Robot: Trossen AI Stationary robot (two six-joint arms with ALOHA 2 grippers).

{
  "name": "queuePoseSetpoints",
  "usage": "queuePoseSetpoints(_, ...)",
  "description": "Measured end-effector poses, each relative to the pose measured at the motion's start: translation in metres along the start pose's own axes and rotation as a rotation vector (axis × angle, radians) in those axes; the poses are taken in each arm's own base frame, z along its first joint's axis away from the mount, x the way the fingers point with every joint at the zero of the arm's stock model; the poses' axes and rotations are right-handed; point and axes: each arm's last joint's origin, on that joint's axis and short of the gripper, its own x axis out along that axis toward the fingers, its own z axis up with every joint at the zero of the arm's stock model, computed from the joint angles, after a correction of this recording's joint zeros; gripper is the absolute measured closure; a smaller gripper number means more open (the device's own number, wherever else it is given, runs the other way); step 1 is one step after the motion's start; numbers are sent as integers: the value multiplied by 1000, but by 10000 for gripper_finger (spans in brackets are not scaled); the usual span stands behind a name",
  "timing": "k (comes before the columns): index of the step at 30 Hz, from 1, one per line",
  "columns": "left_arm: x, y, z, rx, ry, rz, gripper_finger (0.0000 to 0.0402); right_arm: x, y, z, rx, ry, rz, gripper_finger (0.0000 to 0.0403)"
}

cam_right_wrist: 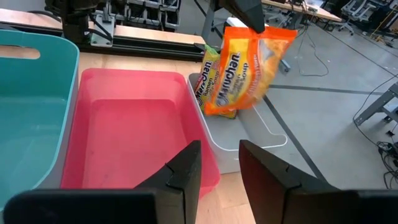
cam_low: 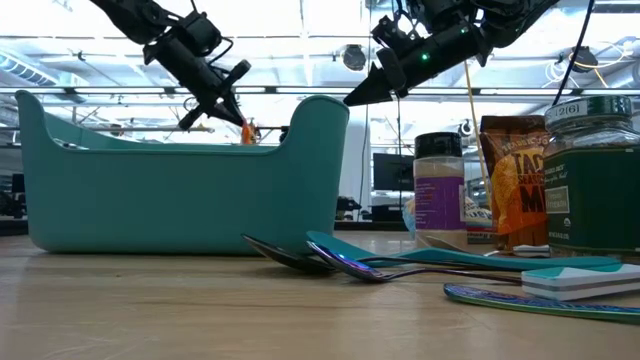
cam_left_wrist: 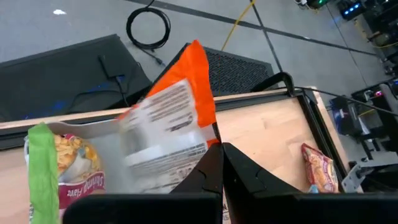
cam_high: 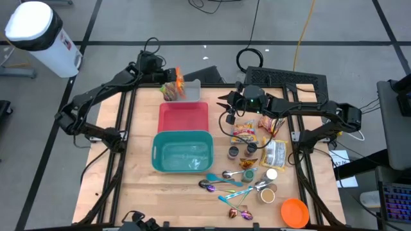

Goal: Pick & Place Food Item
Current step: Put the orange noodle pack into the gray bin

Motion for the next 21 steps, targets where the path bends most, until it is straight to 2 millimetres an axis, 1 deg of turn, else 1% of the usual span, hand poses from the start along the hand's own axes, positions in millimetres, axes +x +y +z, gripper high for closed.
queuePoseSetpoints(5, 0, 3, -3, 10, 15, 50, 401, 0, 0, 0, 0, 0, 0, 303)
queuePoseSetpoints(13, 8, 13, -18, 2, 40, 61, 401, 0, 0, 0, -2, -1, 0, 303)
queuePoseSetpoints(21, 11, 19, -25, 3, 65, 82, 401, 0, 0, 0, -2, -3, -1, 303)
